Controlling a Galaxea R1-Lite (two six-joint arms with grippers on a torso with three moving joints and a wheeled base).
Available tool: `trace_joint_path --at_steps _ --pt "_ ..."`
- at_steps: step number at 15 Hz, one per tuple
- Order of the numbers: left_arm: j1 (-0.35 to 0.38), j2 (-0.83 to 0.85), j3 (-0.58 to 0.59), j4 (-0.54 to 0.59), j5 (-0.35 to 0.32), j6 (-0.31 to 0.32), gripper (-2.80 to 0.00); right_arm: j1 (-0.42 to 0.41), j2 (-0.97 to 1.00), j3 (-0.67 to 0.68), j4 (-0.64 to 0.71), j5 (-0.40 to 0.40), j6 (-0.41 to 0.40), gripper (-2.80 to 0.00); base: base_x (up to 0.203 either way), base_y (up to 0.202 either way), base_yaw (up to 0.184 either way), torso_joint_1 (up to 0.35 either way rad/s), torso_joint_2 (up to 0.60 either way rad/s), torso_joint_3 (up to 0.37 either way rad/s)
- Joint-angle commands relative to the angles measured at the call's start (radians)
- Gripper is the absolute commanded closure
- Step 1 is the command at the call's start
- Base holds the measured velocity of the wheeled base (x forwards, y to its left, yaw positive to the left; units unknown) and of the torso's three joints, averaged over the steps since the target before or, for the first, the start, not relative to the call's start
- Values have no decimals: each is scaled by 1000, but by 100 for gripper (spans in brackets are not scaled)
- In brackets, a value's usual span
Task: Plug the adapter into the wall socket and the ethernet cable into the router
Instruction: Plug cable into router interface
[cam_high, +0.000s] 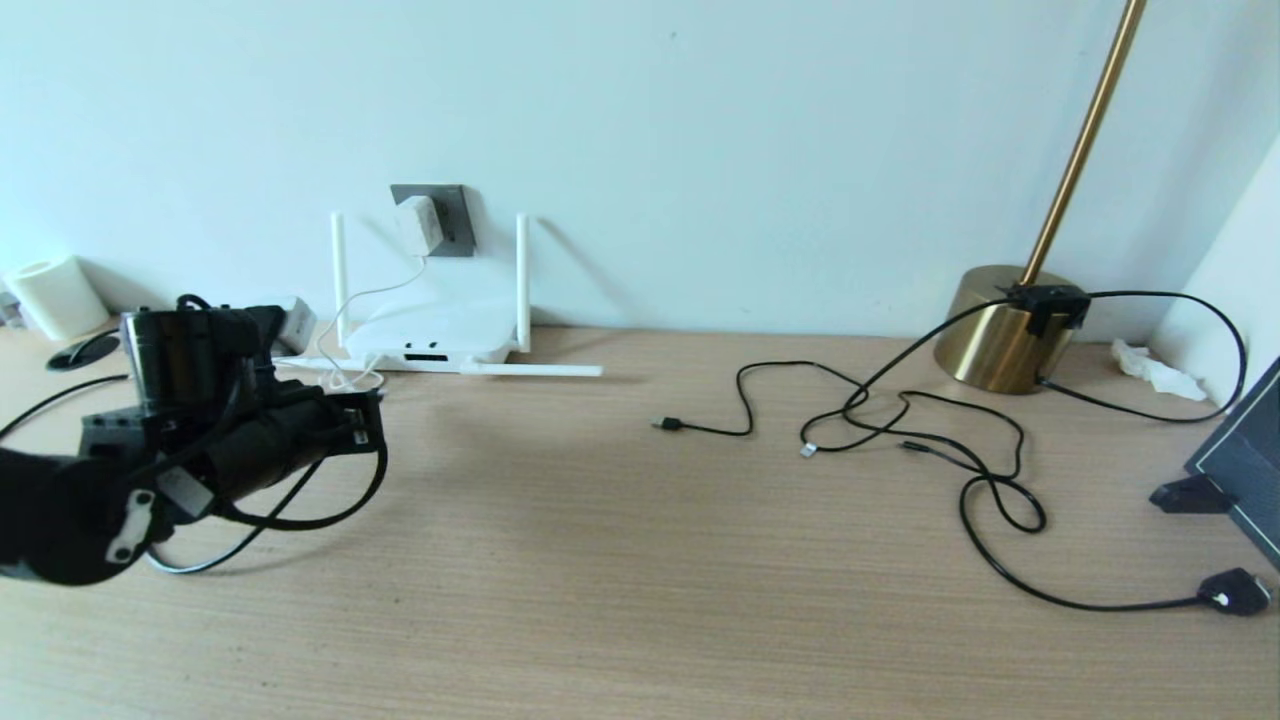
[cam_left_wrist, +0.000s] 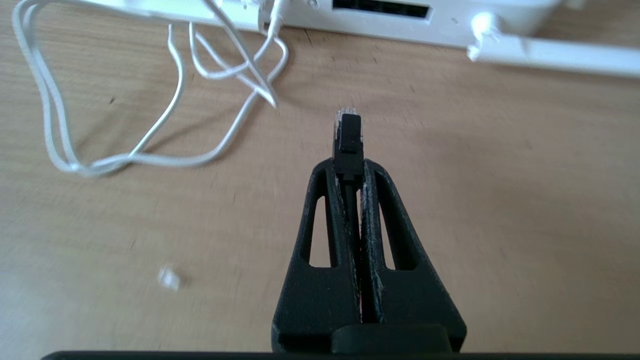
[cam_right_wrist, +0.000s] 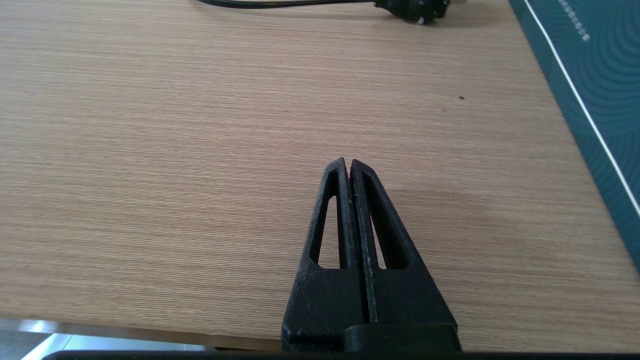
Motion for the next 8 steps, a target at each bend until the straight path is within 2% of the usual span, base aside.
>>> trace_joint_path --at_steps 1,5,8 --pt "5 114 -78 -4 6 -12 0 0 3 0 2 -1 1 0 0 0 0 0 0 0" --pt "4 145 -120 -23 9 -43 0 0 3 0 2 -1 3 0 0 0 0 0 0 0" --pt "4 145 -95 -109 10 -43 0 0 3 0 2 -1 3 0 0 0 0 0 0 0"
